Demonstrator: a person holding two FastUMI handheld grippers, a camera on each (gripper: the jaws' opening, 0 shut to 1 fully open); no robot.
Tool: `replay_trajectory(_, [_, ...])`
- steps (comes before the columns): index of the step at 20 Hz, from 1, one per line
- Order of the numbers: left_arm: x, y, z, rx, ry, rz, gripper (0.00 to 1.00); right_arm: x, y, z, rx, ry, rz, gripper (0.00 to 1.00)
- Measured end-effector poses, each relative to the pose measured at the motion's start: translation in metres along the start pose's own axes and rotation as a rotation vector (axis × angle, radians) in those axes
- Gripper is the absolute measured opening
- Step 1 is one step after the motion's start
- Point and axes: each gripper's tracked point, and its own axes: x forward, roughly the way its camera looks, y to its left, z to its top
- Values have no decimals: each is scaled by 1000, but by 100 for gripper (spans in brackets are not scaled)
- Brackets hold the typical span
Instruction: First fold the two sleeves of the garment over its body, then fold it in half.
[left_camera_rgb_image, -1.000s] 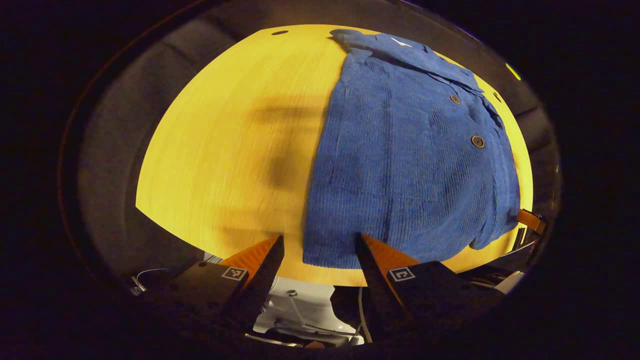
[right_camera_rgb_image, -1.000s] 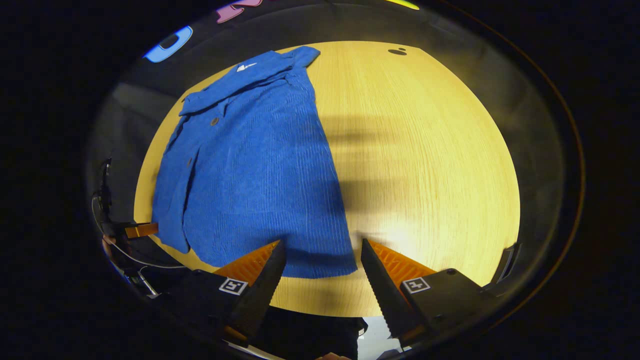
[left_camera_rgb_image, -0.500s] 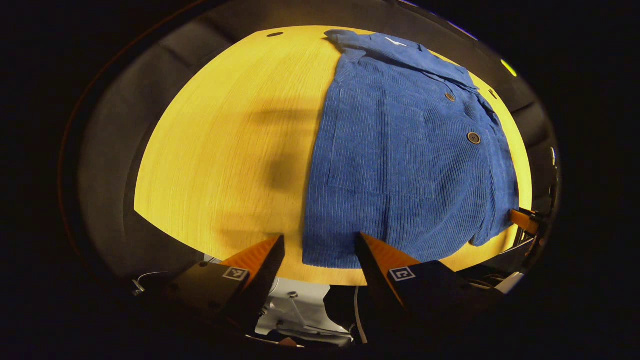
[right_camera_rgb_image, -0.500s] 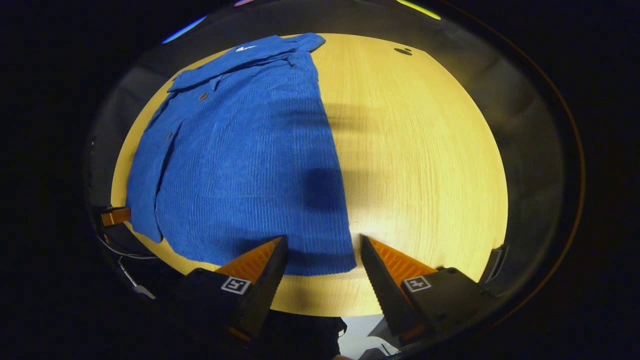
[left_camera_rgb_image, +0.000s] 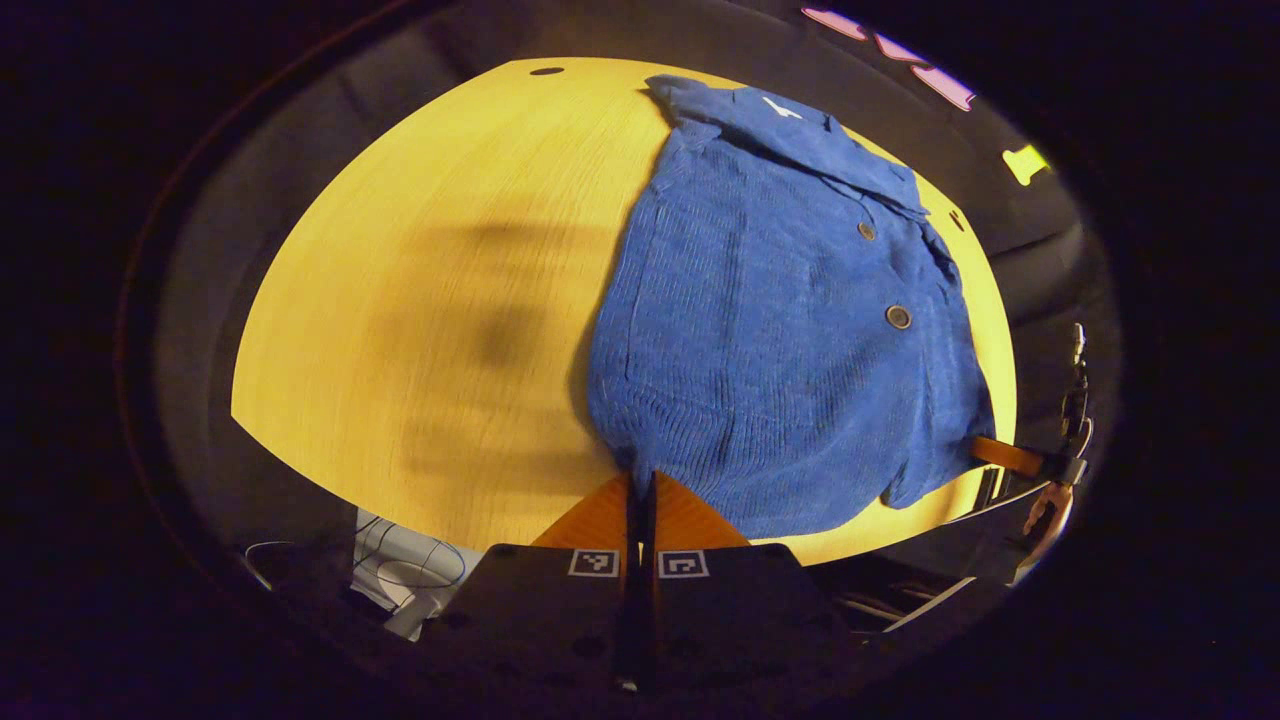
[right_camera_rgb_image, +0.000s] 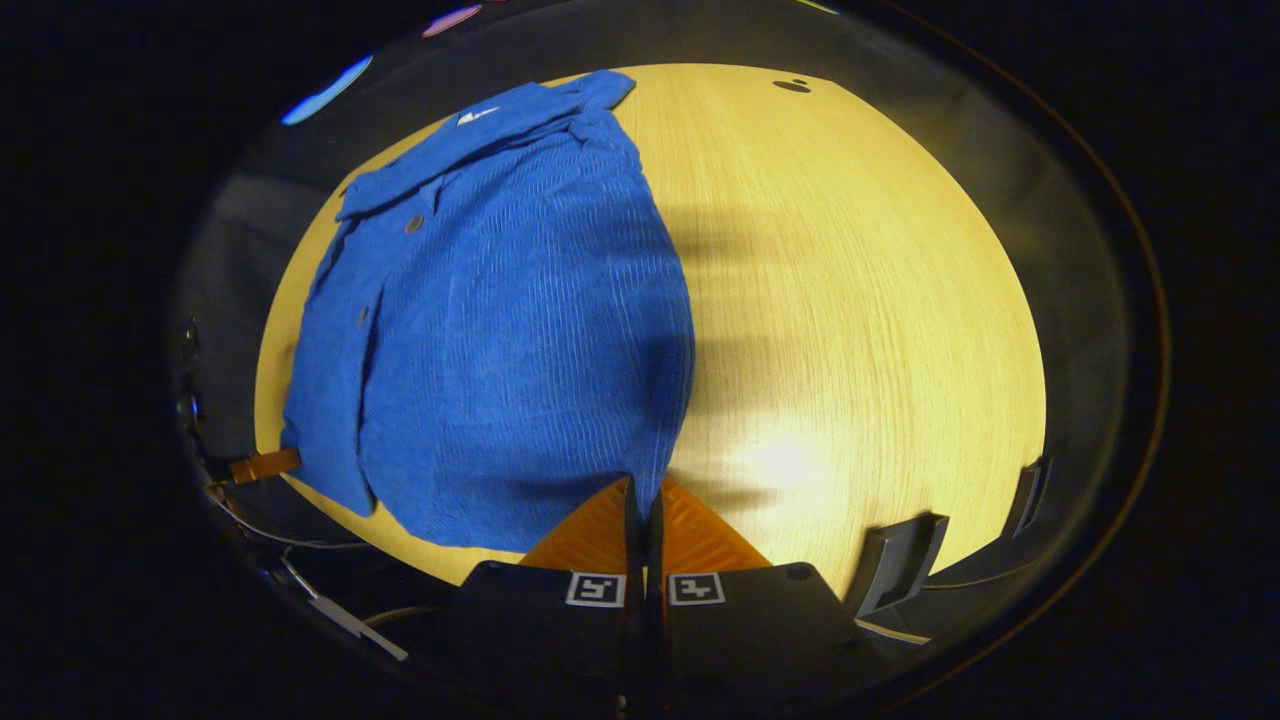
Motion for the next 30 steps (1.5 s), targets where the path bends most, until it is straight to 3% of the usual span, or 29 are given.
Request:
replay_trajectory(9, [-91, -20, 111, 96, -163, -170, 0, -84, 53, 104, -2, -192, 30, 2])
replay_trajectory(15, [-130, -28, 240, 147, -318, -252, 0, -112, 64, 229, 70, -396, 31, 1])
replay_trajectory(16, [-124, -27, 260, 105, -301, -250, 0, -108, 63, 253, 102, -406, 42, 1])
replay_trajectory(19, [-102, -26, 318, -36, -288, -254, 0, -85, 71, 347, 212, -483, 128, 1])
replay_trajectory(22, [-70, -28, 378, -111, -314, -194, 0, -35, 77, 416, 309, -485, 181, 1])
replay_trajectory(26, [-12, -18, 439, -152, -313, -43, 0, 49, 84, 472, 442, -417, 238, 1])
replay_trajectory(28, [8, -26, 457, -207, -337, -9, 0, 87, 83, 488, 483, -389, 235, 1])
replay_trajectory(30, [36, -21, 463, -181, -299, 37, 0, 118, 86, 491, 556, -341, 244, 1])
